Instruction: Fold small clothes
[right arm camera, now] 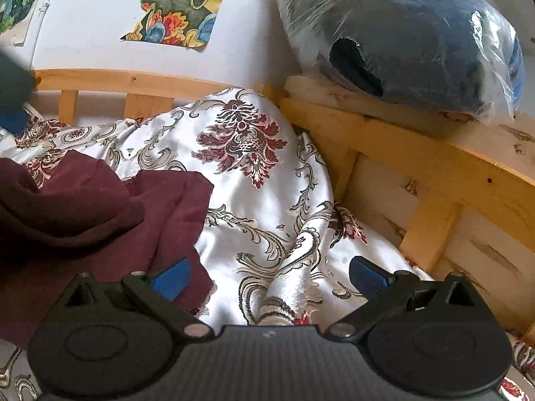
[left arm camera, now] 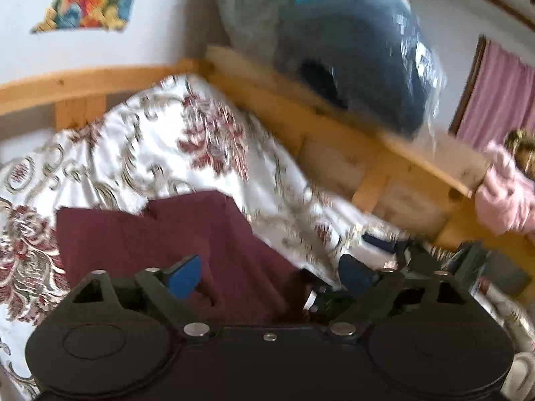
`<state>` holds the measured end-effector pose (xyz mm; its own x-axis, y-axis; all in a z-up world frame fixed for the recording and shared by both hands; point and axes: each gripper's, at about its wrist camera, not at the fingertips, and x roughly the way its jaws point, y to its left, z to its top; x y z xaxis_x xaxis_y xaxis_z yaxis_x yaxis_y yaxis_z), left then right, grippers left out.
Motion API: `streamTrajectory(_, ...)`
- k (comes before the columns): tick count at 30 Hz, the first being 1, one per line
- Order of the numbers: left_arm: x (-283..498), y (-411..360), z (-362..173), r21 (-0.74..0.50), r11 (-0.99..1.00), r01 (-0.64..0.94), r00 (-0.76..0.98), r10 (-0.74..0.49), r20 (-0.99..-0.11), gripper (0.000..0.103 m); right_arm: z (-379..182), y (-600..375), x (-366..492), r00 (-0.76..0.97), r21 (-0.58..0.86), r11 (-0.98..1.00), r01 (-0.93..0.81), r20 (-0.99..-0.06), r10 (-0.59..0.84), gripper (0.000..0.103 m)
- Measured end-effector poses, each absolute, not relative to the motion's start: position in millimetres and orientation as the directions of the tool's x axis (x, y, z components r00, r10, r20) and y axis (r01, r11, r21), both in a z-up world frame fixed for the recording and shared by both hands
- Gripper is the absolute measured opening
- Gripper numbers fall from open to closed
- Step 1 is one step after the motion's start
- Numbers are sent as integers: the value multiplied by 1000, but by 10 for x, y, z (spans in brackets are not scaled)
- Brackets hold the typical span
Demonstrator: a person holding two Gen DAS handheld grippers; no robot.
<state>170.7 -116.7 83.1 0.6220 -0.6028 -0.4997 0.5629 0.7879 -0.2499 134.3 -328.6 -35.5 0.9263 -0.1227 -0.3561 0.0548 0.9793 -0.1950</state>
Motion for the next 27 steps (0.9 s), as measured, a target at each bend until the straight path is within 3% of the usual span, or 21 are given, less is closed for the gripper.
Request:
streamTrajectory(3,1587,-1055,890,-212,832,513,690,-546,-475,99,-332,-3299,1339,934,-168,984,53,-342,-109,103)
streamTrajectory(11,1333,-975,471,99,926,365,810,-263,-524,102,-185,-3256,1340,967,-48,999,-17,-254,5,103)
streamTrajectory(17,1304,-952,133,189,910,370,779,-192,-597,102,-121,-3267,1496,934,300,943,-141,-277,227,103)
streamTrajectory(23,1322,-930,-55,236,895,378,759,-154,-633,102,-184,-3163,1651,832,490,822,-290,-295,470,103)
streamTrajectory(27,1339,-930,-109,240,890,387,746,-149,-649,98,-342,-3110,1948,724,678,702,-217,-371,582,103)
